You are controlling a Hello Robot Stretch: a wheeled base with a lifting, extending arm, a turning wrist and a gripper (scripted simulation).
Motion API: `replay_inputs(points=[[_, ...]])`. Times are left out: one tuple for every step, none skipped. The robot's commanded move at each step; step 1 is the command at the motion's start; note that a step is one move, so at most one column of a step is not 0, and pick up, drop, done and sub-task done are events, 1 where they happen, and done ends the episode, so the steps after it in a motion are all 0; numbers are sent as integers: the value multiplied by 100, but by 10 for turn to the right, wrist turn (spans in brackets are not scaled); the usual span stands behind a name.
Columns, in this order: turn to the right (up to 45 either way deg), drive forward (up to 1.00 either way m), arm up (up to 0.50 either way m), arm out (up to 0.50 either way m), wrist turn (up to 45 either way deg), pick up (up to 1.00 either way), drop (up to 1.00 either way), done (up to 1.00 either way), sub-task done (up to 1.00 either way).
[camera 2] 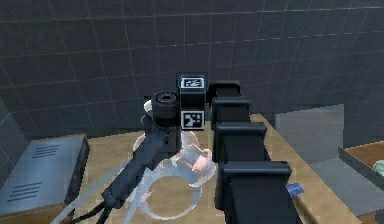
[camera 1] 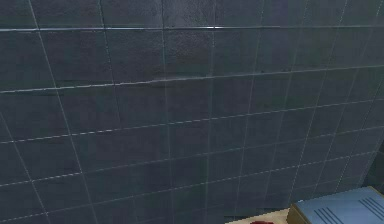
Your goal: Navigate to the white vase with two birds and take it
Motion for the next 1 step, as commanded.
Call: replay_inputs(points=[[0, 0, 0, 0, 450, 0, 0, 0, 0]])
